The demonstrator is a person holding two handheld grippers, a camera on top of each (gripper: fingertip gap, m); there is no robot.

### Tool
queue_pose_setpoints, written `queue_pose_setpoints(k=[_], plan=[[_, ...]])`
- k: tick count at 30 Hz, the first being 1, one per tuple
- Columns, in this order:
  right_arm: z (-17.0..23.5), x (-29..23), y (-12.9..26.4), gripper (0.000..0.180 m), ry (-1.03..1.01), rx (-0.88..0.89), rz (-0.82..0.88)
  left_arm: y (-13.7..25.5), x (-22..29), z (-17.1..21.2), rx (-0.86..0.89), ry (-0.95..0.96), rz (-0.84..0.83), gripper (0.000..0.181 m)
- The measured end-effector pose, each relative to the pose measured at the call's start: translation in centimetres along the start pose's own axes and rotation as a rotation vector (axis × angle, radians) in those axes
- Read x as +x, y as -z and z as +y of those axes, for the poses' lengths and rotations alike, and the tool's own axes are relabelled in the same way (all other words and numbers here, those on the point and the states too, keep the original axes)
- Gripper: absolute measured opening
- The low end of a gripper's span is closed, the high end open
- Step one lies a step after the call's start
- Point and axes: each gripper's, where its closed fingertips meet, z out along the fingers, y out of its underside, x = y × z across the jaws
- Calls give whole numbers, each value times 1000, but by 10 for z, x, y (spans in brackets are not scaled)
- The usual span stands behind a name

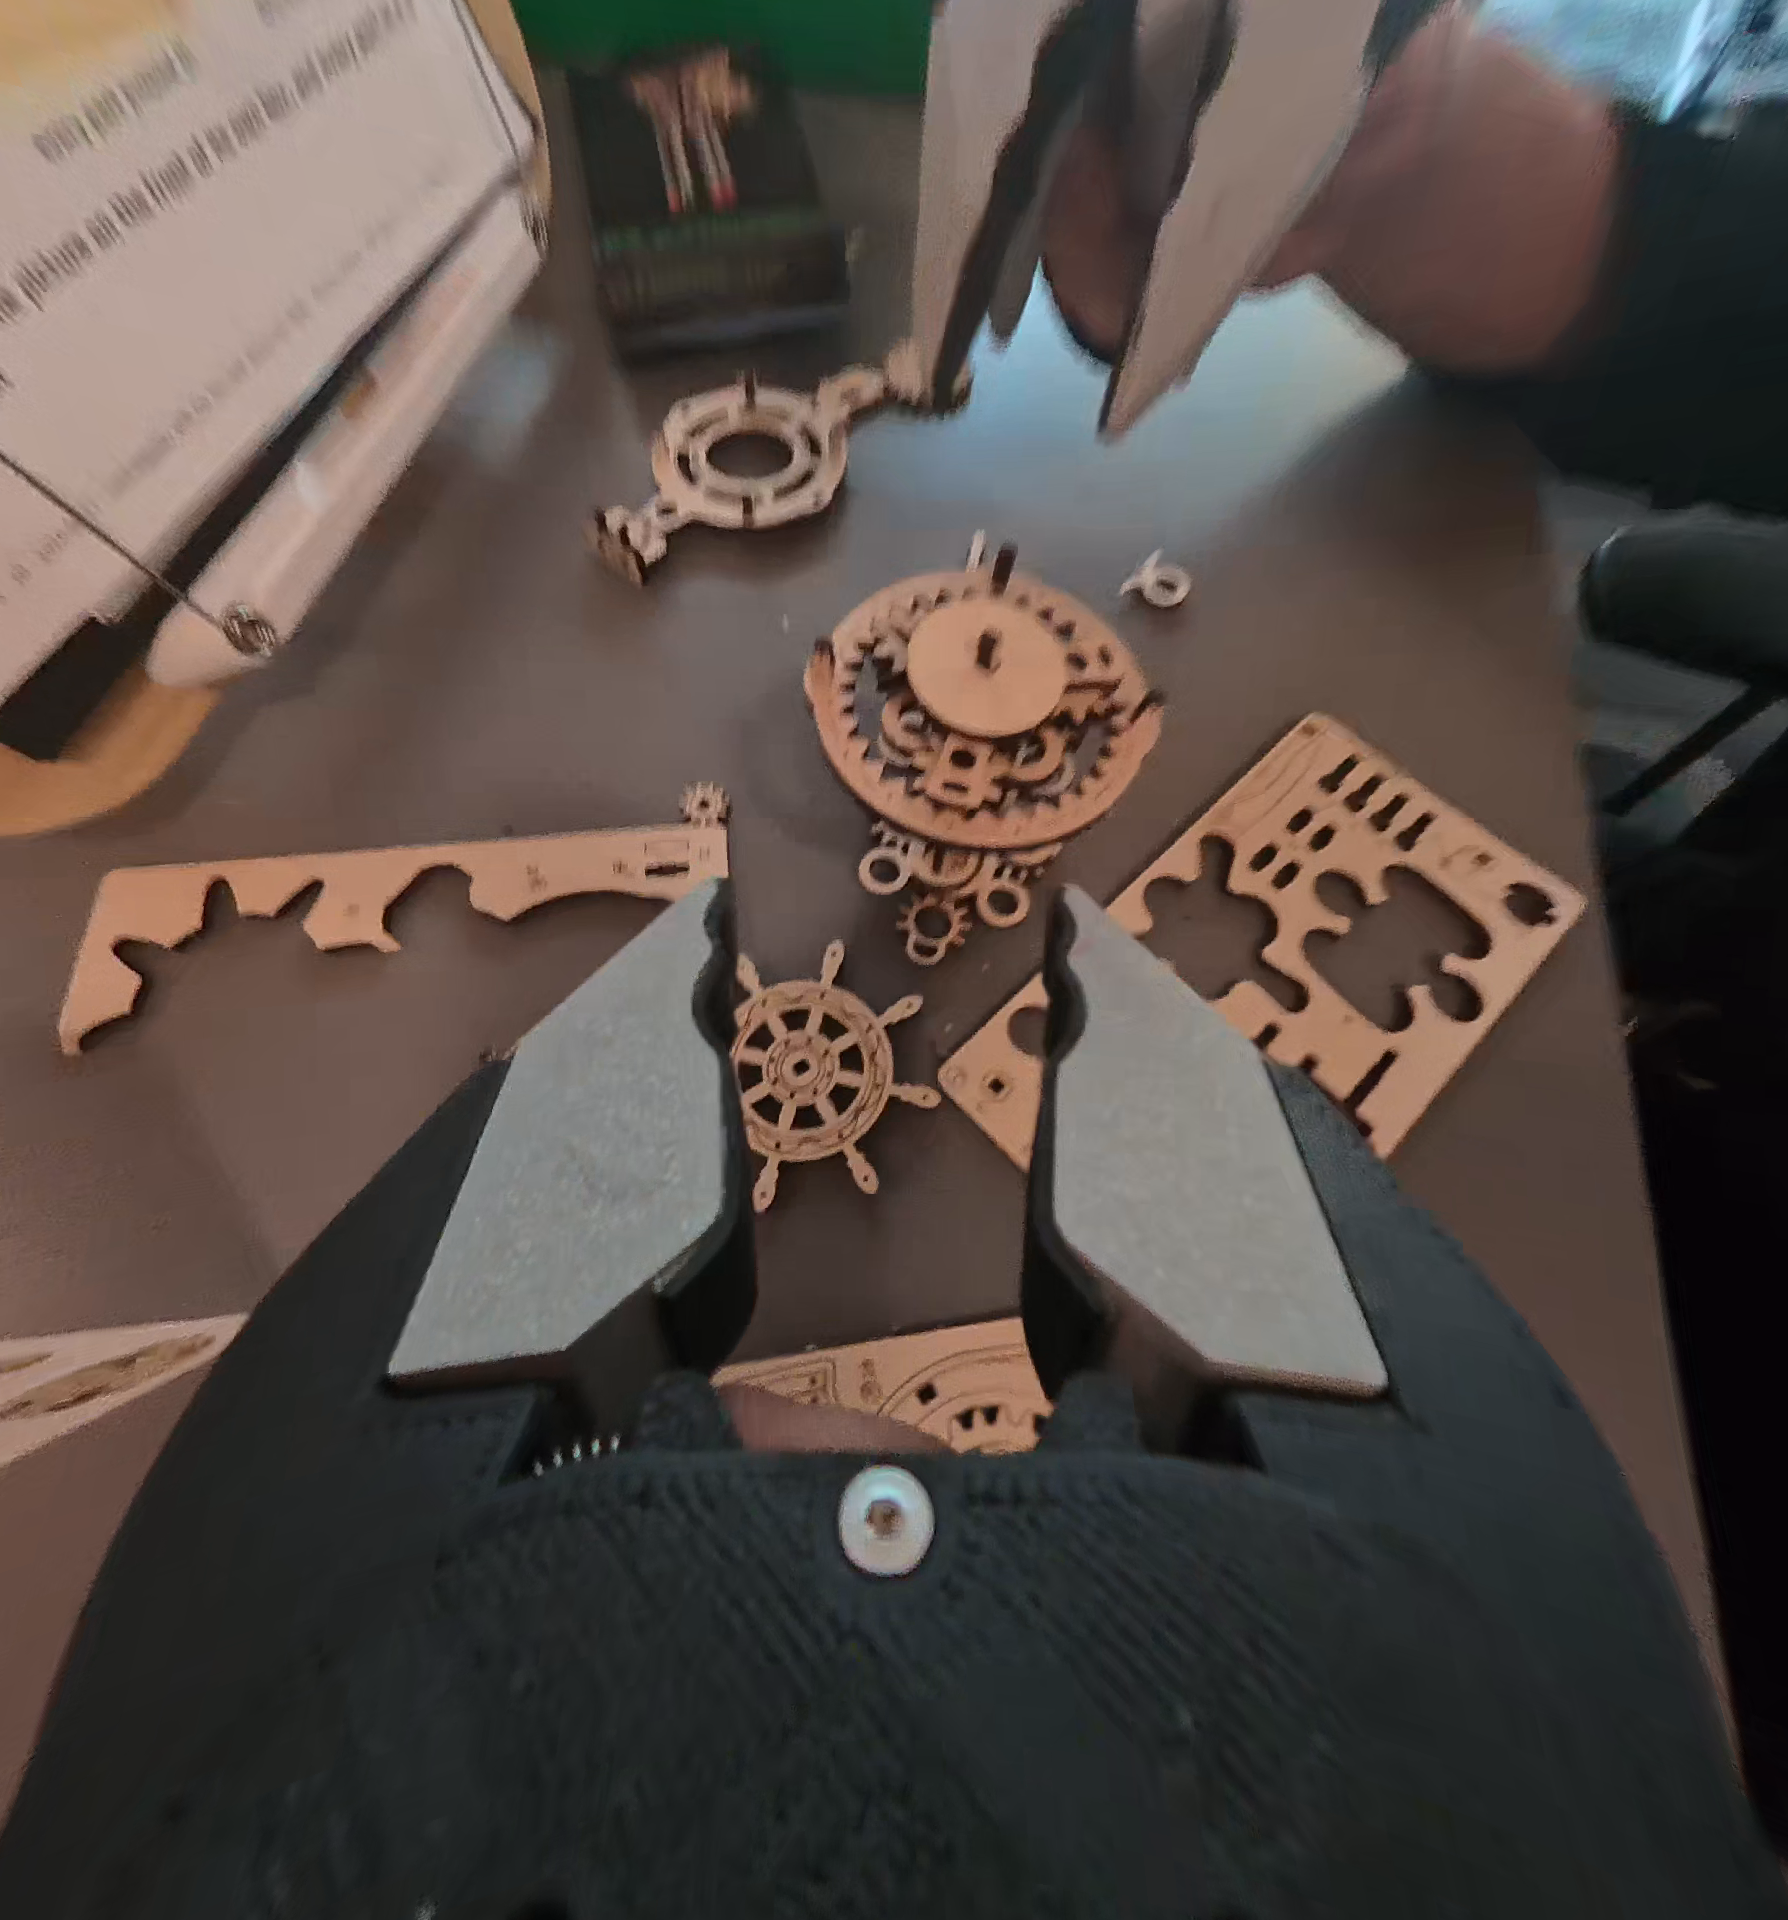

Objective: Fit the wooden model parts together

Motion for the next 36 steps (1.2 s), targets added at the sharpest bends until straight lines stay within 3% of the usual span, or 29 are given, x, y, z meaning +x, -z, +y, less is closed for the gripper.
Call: queue_pose_setpoints(k=[3,12,17,23,30,36], plan=[[-1,-3,-11,16,14,-22,-3,3,14,-25,112,5,47,54],[19,1,-26,0,6,-140,18,-30,28,-25,37,-57,40,47],[18,2,-27,0,65,-158,38,-27,26,-25,51,-40,62,44],[18,4,-29,0,85,-170,61,-8,15,-44,176,-9,30,17],[18,3,-29,0,114,-180,77,-22,18,-36,110,-65,22,0],[19,3,-28,0,114,-176,79,-23,19,-36,90,-37,21,0]])
